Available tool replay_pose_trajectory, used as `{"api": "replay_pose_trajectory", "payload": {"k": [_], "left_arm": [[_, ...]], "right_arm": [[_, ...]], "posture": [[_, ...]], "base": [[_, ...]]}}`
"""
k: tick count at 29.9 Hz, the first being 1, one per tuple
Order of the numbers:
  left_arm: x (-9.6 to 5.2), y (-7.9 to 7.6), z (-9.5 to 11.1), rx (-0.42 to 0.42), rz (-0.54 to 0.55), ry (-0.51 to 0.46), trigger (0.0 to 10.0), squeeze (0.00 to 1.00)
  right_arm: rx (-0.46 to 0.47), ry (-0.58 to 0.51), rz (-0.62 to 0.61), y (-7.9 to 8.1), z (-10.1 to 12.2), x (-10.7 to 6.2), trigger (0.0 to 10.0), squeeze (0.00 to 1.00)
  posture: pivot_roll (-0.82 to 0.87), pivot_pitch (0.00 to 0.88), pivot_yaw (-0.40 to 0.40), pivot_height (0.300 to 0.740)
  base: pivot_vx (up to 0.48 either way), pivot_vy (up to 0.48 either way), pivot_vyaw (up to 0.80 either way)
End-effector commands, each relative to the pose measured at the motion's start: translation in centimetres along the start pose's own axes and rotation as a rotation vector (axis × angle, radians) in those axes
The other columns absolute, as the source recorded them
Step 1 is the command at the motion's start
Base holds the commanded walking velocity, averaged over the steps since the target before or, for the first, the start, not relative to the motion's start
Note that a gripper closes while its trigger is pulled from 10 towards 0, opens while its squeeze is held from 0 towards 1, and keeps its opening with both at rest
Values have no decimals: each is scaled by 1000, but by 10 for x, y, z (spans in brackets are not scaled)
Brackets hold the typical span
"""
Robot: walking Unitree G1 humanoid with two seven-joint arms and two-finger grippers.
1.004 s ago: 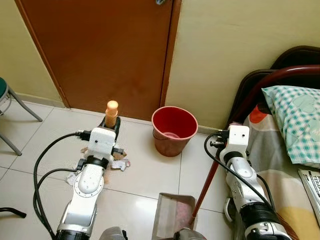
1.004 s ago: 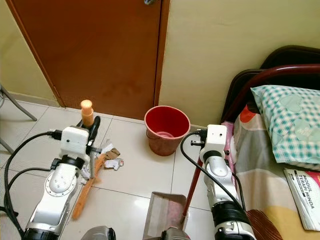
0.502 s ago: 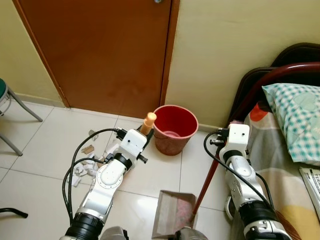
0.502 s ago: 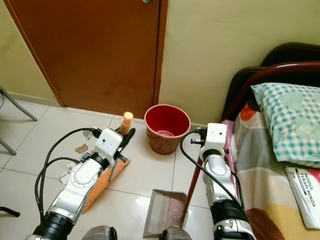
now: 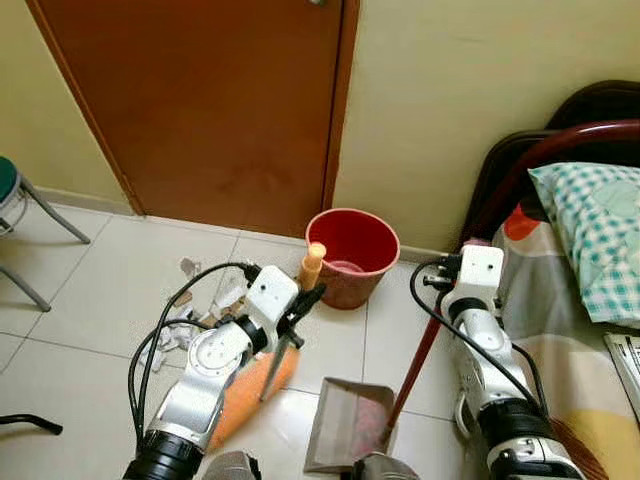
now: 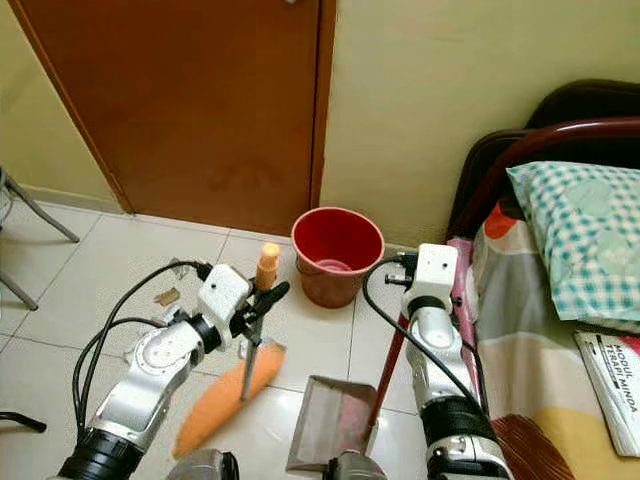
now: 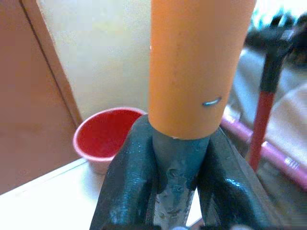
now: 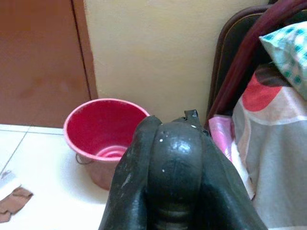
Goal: Sweep floor
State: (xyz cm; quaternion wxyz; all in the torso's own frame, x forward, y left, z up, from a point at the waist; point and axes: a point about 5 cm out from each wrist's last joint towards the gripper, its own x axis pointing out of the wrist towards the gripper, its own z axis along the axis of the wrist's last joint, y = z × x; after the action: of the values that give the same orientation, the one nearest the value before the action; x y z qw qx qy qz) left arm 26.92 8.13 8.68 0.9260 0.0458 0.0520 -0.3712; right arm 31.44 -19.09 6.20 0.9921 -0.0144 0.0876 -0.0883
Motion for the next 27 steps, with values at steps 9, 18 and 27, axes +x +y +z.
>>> {"api": "replay_pose_trajectory", "payload": {"k": [9,18,27], "left_arm": [[9,1,43,-85,23,-186,10000,0],[5,31,97,-25,167,-365,10000,0],[-14,77,108,80,371,-381,10000,0]], "right_arm": [[-69,-26,-48,-7,8,7,10000,0],[-91,-21,-52,-8,6,7,10000,0],[-91,-9,-35,-4,4,8,10000,0]], "posture": [[20,92,-46,740],[20,94,-50,740],[28,92,-46,740]], "base": [[0,0,0],[0,0,0],[0,0,0]]}}
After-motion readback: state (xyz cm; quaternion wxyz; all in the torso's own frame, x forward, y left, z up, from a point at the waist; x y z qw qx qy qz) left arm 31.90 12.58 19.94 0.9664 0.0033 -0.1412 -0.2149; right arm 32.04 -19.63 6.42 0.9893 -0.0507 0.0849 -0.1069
